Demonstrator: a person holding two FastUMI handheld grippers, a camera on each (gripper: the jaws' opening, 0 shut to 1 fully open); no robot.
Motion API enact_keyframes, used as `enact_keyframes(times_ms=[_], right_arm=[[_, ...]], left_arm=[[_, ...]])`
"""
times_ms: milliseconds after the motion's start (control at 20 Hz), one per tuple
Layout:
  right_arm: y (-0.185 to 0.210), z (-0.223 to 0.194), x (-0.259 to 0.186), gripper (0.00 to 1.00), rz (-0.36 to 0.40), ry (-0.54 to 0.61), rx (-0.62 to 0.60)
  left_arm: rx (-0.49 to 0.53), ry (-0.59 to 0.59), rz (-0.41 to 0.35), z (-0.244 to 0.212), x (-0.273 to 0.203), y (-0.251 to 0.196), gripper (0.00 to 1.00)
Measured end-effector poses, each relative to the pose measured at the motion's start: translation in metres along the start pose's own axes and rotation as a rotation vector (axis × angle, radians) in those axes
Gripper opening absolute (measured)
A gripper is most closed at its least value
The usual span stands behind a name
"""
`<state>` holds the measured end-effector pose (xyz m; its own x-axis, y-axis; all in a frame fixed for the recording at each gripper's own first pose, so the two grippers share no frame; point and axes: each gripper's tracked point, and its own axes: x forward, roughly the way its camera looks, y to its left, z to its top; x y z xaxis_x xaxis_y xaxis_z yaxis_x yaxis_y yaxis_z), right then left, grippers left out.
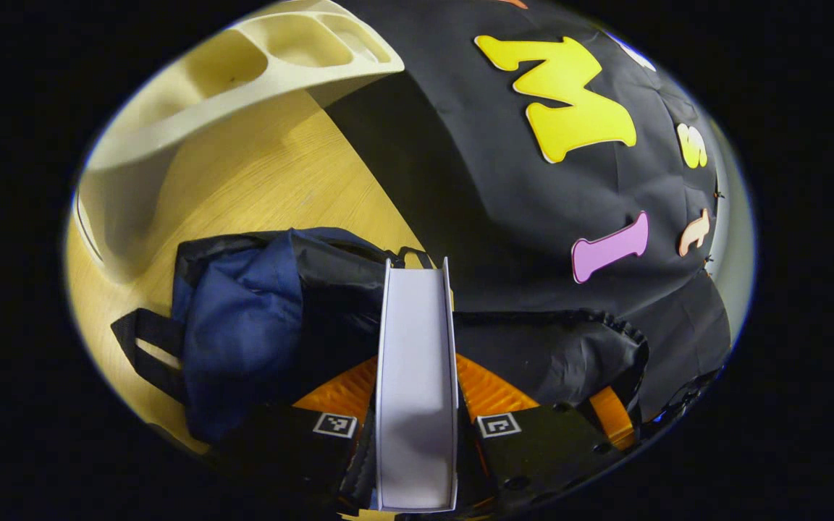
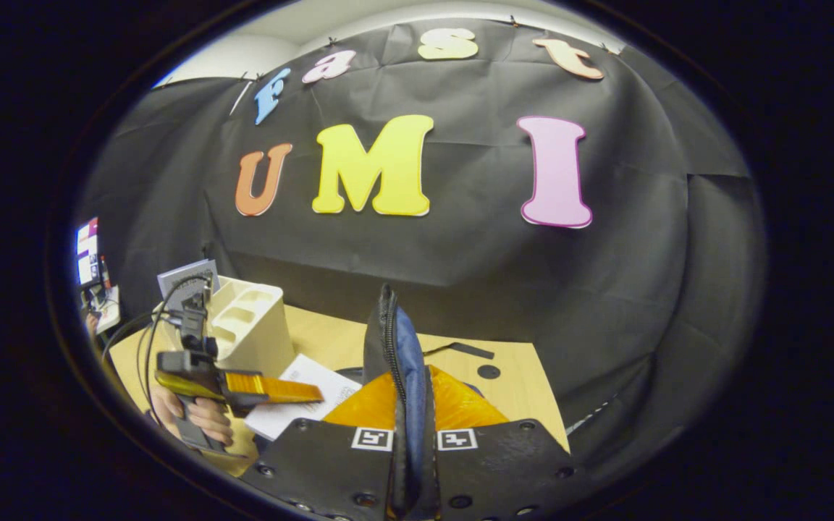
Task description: Open the schoolbag, grab two books from the bookshelf and put them into the schoolbag.
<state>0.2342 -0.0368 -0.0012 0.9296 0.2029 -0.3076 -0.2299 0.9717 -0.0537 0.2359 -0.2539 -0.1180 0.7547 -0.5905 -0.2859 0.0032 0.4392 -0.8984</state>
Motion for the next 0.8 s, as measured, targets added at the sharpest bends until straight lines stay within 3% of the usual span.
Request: enact_keyframes(times_ms=[150,450,550,650,700,750,800], right_arm=[[0.012,0.006,-0.010,0.08,0.005,-0.038,-0.002],[0.038,0.006,-0.015,0.05,0.009,-0.050,0.004],[0.047,0.003,-0.014,0.07,0.013,-0.048,-0.006],[0.049,0.002,-0.015,0.08,0.010,-0.049,-0.025],[0.049,-0.001,-0.014,0.07,0.010,-0.043,-0.021],[0.045,-0.002,-0.013,0.07,0.003,-0.042,-0.016],[0.042,-0.003,-0.013,0.07,-0.007,-0.035,-0.008]], left_arm=[[0.017,-0.050,-0.024,-0.017,0.011,-0.005,0.47],[-0.120,-0.119,-0.047,-0.046,0.032,-0.006,0.47],[-0.116,-0.134,-0.052,-0.050,0.037,-0.007,0.46],[-0.064,-0.124,-0.002,-0.055,0.039,0.001,0.48],[-0.035,-0.105,0.065,-0.055,0.043,0.014,0.50],[-0.042,-0.067,0.097,-0.061,0.046,0.023,0.73],[-0.060,-0.051,0.091,-0.059,0.041,0.025,0.74]])
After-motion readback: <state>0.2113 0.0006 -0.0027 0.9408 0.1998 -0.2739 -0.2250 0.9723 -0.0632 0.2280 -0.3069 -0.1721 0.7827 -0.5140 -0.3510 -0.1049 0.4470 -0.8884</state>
